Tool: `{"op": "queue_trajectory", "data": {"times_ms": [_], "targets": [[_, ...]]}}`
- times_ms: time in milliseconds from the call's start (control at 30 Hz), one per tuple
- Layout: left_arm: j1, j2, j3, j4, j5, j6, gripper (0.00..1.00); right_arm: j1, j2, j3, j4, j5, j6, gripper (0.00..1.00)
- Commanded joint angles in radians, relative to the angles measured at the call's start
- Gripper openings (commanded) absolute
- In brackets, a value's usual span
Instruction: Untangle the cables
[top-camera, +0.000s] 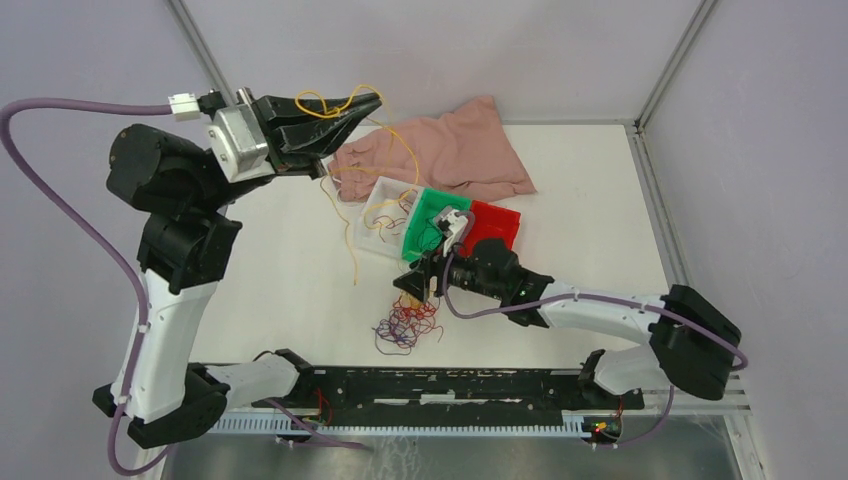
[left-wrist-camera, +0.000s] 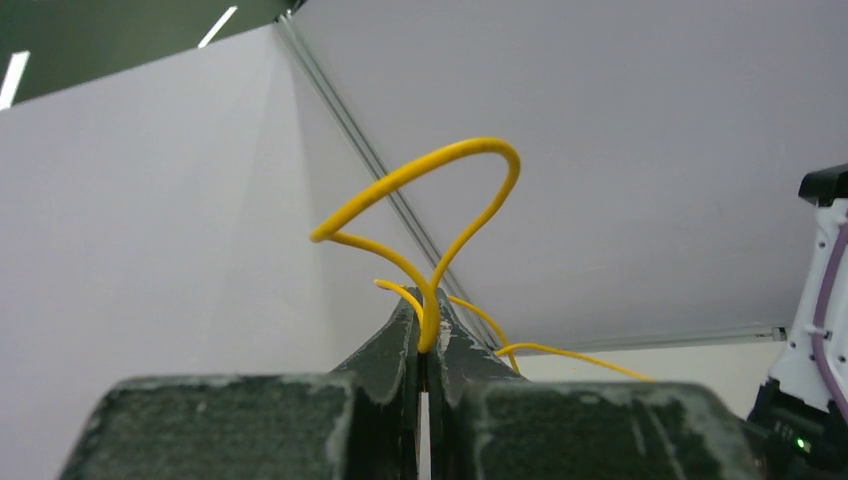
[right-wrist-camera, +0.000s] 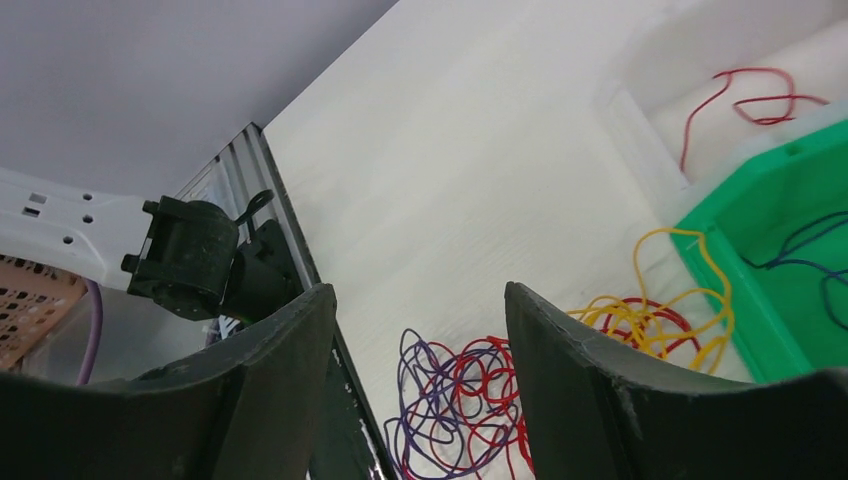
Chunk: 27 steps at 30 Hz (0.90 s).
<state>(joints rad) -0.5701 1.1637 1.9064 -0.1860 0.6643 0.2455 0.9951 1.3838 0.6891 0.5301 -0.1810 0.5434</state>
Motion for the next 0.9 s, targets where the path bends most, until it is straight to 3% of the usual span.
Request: {"op": "queue_trajectory", "data": {"times_ms": [0,200,367,600,867], "targets": [[-0.004,-0.012,-0.098,0.041,0.029,-0.062,0.03,-0.002,-0.167,0.037,-0.112,0.2,-0.037,0.7],[-0.01,-0.032,-0.297,0.059,0.095,-0.142,0.03,-0.023,-0.364,0.109,-0.406,0.607,-0.116,0.7],[-0.051,-0.004,-0.43,0.099,0.096,-0.151,0.03,-0.065,-0.433,0.178,-0.634,0.964,-0.136,0.71],[-0.123,0.125,-0.457,0.12,0.083,-0.116,0.03,-0.253,-0.473,0.171,-0.774,0.973,-0.048,0.71],[-0.152,0.288,-0.394,0.12,0.077,-0.081,0.03,-0.316,-0.478,0.118,-0.744,0.955,-0.03,0.71]]}}
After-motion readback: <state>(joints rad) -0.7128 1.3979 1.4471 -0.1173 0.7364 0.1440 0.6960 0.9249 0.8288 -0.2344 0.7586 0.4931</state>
